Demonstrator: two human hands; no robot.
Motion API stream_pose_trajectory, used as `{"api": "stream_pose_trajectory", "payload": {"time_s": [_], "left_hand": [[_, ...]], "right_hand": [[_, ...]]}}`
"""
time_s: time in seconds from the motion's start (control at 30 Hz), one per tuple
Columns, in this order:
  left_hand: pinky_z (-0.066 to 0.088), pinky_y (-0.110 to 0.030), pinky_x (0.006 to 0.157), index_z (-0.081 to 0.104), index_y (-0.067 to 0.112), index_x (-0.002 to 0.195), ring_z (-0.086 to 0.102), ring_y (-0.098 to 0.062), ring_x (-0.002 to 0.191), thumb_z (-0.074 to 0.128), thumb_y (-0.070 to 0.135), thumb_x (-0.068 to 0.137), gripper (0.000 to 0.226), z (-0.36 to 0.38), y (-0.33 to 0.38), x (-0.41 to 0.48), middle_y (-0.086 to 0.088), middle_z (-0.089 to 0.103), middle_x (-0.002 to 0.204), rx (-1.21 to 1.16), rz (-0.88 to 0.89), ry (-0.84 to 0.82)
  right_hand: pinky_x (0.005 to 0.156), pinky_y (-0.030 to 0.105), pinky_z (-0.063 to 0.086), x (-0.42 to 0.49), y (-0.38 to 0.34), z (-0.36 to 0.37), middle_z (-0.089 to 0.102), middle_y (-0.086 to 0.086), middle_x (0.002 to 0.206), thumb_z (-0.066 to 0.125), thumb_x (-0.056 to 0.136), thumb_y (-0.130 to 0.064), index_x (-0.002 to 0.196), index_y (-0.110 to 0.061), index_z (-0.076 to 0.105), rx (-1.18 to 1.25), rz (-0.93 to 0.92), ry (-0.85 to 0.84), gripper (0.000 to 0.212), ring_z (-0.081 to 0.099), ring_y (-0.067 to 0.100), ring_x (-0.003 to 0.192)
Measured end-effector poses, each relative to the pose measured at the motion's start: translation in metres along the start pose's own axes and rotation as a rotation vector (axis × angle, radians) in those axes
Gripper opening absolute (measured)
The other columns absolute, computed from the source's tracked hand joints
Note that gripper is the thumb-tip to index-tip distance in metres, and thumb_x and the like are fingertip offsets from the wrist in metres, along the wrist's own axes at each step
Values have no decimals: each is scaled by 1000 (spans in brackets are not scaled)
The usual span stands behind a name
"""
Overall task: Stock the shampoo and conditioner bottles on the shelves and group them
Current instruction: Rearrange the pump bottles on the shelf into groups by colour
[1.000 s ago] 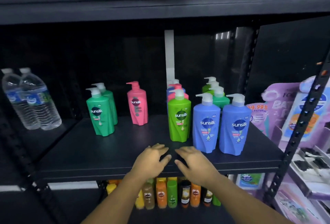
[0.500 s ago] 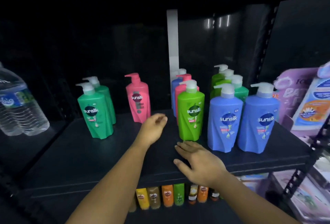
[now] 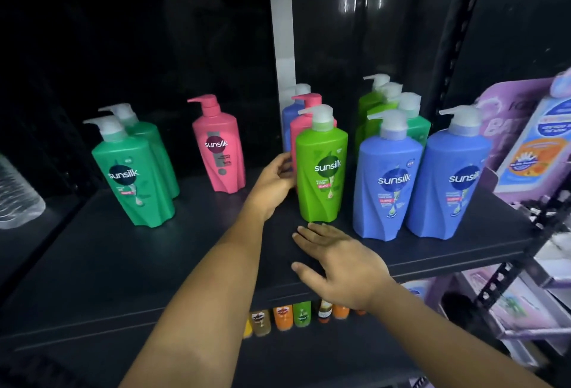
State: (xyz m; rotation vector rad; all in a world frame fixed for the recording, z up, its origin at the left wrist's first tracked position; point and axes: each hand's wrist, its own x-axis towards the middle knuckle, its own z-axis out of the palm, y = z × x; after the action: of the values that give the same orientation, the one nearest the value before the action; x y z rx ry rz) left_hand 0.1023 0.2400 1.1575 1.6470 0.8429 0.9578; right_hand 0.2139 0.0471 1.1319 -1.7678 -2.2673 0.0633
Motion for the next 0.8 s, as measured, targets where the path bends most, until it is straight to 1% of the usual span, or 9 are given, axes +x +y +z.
{"api": "stream_pose_trajectory", "payload": {"time_s": [0.07, 0.13, 0.33, 0.43, 0.5, 0.6, 0.67, 0.73, 0.8], "left_hand": [[55, -19, 81, 56, 10, 137, 66, -10, 101, 64, -10, 92, 51, 1, 1, 2, -8, 68, 126, 36, 18, 10], [55, -17, 77, 54, 12, 137, 64, -11, 100, 63, -9, 93, 50, 3, 1, 4, -7, 67, 125, 56, 28, 23], [54, -15, 78, 48, 17, 139, 62, -9, 106, 64, -2, 96, 49, 7, -2, 3, 1, 63, 123, 48, 43, 25], [54, -16, 79, 48, 19, 137, 62, -13, 112, 64, 0, 97, 47, 5, -3, 0, 1, 62, 123, 44, 50, 45], [53, -17, 80, 47, 20, 139, 61, -13, 114, 64, 5, 99, 46, -2, -4, -6, 1, 61, 127, 57, 60, 63], [53, -15, 82, 46, 22, 139, 60, -7, 113, 61, 6, 101, 44, -20, -5, -20, 5, 60, 127, 54, 55, 95], [53, -19, 87, 48, 27, 136, 60, -11, 116, 60, 7, 101, 42, -34, -8, -32, 6, 61, 126, 51, 46, 115], [53, -26, 95, 49, 26, 136, 60, -15, 120, 60, 8, 102, 41, -50, -11, -48, 3, 63, 128, 57, 28, 137], [52, -32, 101, 50, 26, 138, 60, -15, 123, 60, 9, 102, 41, -65, -12, -66, 1, 65, 130, 55, 13, 154]], "right_hand": [[118, 17, -5, 1, 1, 0, 21, -13, 167, 28, 101, -65, 160, -31, 27, 6, 3, -1, 68, 6, 4, 155], [120, 18, -2, 2, 2, 0, 21, -14, 166, 26, 100, -66, 160, -31, 27, 5, 4, -1, 69, 5, 3, 155], [120, 18, -1, 1, 3, 3, 23, -15, 166, 26, 99, -67, 159, -32, 28, 3, 4, 6, 70, 8, 3, 154], [117, 15, -3, 0, 4, 1, 22, -17, 166, 27, 100, -67, 159, -33, 27, 7, 5, 6, 69, 7, 1, 154], [116, 14, -5, 0, 4, 0, 21, -18, 166, 27, 100, -67, 159, -34, 27, 9, 7, 5, 68, 6, 0, 154], [117, 15, -2, 2, 4, 2, 22, -19, 165, 26, 98, -69, 159, -35, 28, 18, 9, 11, 69, 8, 0, 153], [121, 18, 3, 2, 6, 4, 24, -19, 164, 26, 97, -71, 158, -35, 31, 34, 14, 15, 71, 10, 0, 153], [125, 23, 10, 2, 7, 6, 26, -20, 164, 25, 95, -73, 157, -36, 32, 47, 21, 13, 73, 12, 0, 153], [125, 27, 14, 2, 7, 6, 27, -21, 163, 23, 93, -75, 157, -36, 33, 55, 26, 5, 75, 13, 0, 153]]}}
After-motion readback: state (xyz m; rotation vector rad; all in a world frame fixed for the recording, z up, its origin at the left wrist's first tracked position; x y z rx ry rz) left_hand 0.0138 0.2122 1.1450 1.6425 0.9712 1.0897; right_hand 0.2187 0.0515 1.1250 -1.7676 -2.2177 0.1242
